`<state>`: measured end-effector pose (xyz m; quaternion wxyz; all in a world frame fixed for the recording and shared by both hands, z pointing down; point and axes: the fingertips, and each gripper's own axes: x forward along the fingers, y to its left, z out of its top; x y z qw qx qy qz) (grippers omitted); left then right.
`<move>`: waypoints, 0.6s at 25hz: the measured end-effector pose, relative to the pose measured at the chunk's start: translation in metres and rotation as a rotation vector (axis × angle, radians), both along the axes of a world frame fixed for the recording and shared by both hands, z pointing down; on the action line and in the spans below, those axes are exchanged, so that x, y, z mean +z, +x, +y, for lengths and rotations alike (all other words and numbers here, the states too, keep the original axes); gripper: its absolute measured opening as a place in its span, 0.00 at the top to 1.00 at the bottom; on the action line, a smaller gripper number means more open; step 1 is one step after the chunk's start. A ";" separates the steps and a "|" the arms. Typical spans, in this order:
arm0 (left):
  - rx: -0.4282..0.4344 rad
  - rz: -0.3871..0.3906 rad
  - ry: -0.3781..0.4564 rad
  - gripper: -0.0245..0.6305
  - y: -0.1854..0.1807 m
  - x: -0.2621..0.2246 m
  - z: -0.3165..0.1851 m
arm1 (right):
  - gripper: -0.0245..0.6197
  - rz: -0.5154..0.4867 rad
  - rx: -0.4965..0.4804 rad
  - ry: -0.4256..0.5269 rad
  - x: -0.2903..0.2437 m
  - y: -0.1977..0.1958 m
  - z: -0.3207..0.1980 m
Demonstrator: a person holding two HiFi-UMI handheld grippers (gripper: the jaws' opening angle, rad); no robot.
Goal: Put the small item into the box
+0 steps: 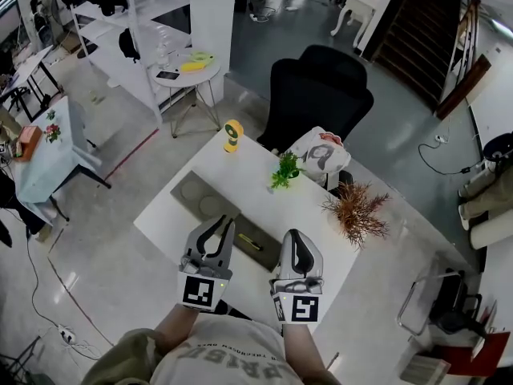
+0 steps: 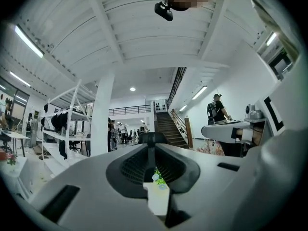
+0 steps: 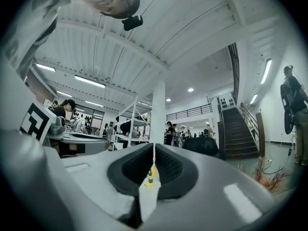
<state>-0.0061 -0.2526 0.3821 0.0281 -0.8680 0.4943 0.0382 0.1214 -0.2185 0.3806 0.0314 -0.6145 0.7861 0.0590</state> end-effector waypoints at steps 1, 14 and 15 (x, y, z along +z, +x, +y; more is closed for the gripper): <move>-0.004 0.004 0.003 0.90 0.000 -0.001 0.001 | 0.94 0.005 -0.001 0.000 0.000 0.000 0.000; -0.009 0.038 0.023 0.95 0.000 -0.012 -0.001 | 0.96 0.052 -0.010 0.028 -0.008 -0.008 -0.002; -0.008 0.040 0.026 0.95 0.000 -0.012 -0.001 | 0.96 0.052 -0.007 0.033 -0.009 -0.008 -0.002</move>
